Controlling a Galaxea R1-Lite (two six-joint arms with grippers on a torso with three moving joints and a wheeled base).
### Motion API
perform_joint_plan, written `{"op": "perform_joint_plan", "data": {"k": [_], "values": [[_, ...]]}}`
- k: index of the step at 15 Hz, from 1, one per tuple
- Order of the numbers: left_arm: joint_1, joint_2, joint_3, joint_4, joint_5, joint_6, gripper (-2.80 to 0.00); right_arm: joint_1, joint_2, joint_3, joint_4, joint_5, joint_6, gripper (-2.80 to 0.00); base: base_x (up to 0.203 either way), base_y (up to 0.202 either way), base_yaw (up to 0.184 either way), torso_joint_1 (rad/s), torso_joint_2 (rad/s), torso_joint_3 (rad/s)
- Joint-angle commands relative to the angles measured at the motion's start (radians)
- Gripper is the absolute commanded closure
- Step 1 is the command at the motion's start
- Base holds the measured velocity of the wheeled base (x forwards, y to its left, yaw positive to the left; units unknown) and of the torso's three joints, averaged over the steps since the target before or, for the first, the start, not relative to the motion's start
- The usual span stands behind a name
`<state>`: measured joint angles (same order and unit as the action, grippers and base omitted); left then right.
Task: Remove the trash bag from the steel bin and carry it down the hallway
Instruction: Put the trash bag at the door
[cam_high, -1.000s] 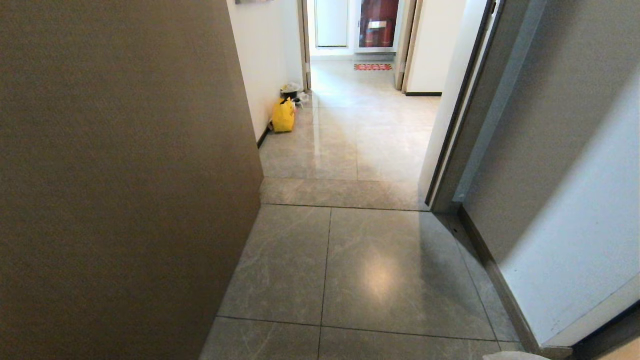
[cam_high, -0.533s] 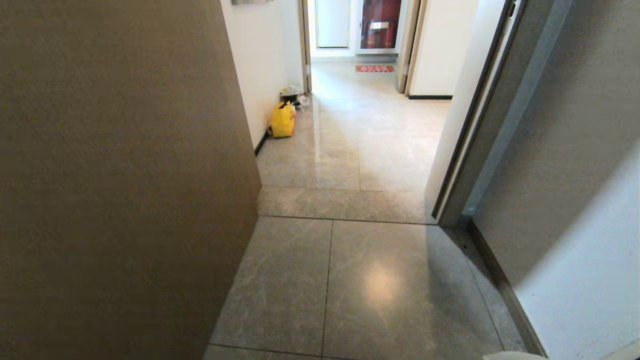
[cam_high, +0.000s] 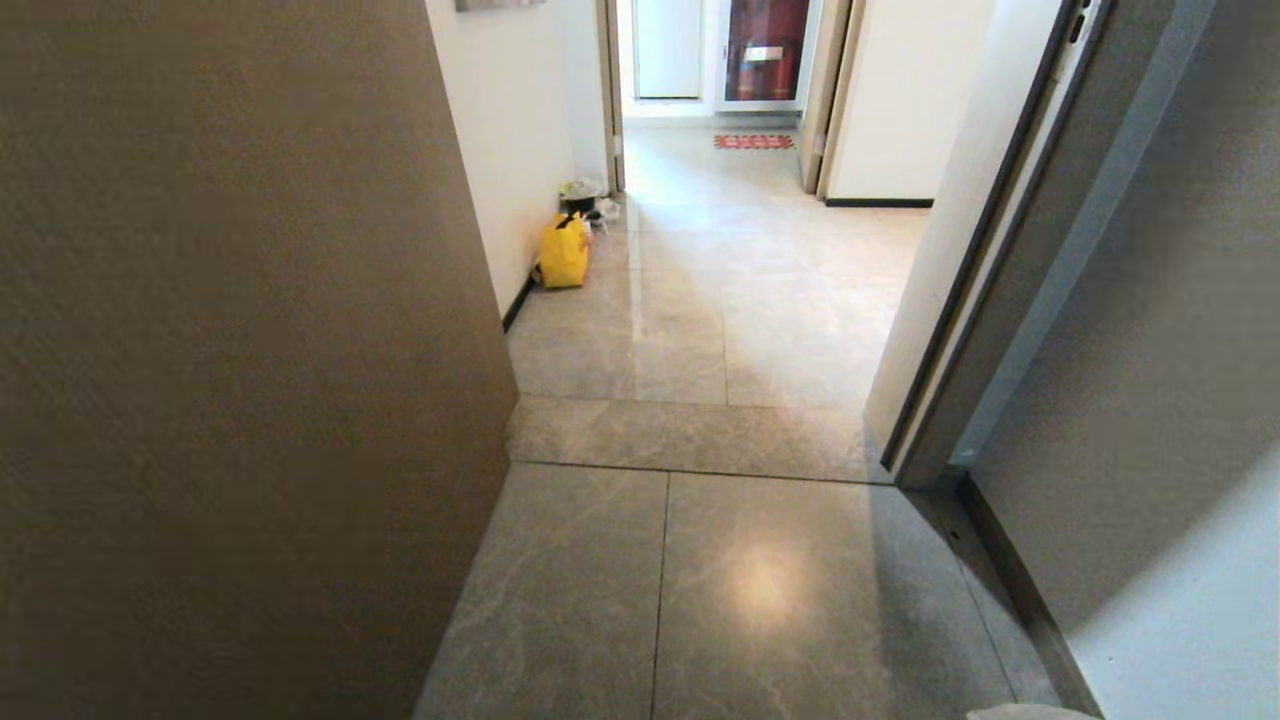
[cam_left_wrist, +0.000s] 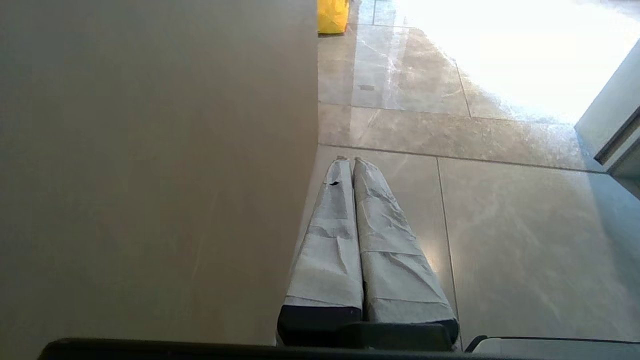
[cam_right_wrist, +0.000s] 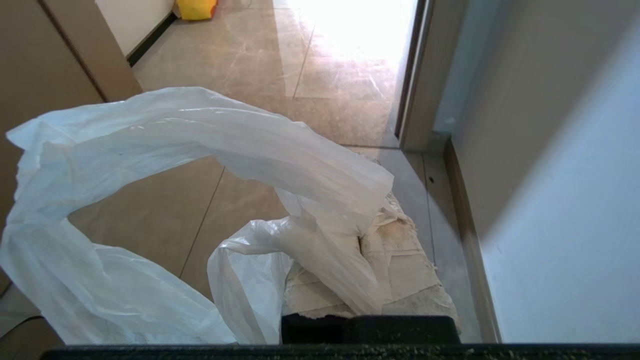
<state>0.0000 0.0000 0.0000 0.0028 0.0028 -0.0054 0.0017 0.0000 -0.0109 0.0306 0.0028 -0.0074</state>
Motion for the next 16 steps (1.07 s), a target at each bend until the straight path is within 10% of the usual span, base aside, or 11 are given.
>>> {"op": "perform_joint_plan", "data": {"k": [1,16], "values": [[0.000,0.000,0.000,0.000,0.000,-0.001,0.00,0.001,0.001,0.000,0.000,0.000,0.000,0.00,0.188,0.000,0.002,0.001,0.00,0.004],[0.000,0.000,0.000,0.000,0.000,0.001,0.00,0.000,0.000,0.000,0.000,0.000,0.000,0.00,0.158,0.000,0.001,0.003,0.00,0.002]]}}
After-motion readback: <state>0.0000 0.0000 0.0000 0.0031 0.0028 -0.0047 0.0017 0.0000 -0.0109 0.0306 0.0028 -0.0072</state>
